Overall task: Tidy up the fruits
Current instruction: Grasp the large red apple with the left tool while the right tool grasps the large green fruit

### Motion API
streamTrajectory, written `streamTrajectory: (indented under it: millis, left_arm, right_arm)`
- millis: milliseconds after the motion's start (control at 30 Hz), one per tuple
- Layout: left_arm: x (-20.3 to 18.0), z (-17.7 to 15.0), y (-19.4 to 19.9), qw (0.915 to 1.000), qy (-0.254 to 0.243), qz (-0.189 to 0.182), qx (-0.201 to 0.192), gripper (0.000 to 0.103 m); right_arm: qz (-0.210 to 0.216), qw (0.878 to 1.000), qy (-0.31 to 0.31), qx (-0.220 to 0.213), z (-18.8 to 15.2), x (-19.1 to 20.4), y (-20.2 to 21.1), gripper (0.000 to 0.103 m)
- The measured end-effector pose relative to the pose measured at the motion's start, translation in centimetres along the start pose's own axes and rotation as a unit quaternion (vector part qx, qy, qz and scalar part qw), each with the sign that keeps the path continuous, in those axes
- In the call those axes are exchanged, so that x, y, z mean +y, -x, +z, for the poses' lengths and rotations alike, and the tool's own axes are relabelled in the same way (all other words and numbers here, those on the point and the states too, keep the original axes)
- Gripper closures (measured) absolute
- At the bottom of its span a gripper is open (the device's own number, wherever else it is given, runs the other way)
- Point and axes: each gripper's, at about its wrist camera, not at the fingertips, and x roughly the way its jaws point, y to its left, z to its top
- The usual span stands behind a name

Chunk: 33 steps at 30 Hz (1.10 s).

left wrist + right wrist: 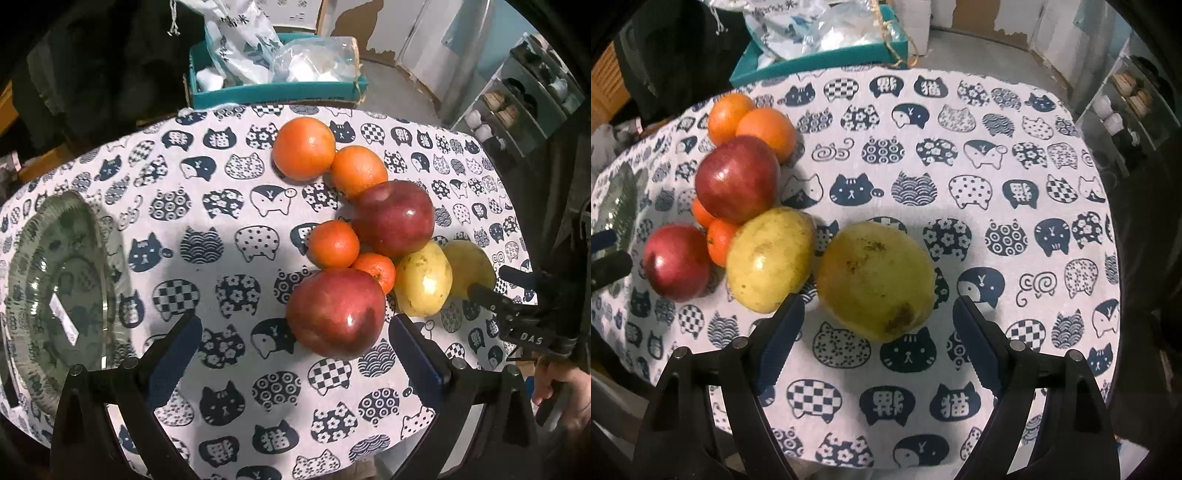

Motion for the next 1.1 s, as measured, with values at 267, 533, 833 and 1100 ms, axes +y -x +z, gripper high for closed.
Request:
streamTrajectory:
  millis: [267,533,833,1100]
  left_arm:
    - [-1.0,0.3,-2.1,0.9996,-0.007,-0.014,0.021,0.001]
    - [-2.2,0.2,-4.5,0.9986,-0.019,-0.020,0.046,0.007]
    - [-2.4,-0.1,-6.5,0.9964,-0.012,-0.042,0.072,0.024]
    - [-2.4,-0.6,-5.9,0.9981,-0.026,-0.017,0.054,0.025]
  right_arm:
    - [0.024,1.000,0.010,0.012,0.5,-0.2,-1.8,0.026]
    - [0.038,0.999,0.019,0.018,0.7,-0.2,-3.5,0.027]
    - [0.033,0.999,0.030,0.004,0.9,0.0,-3.9,0.029]
    - [0.020,1.000,0.019,-0.008,-0.1,0.7,-3.2,0.030]
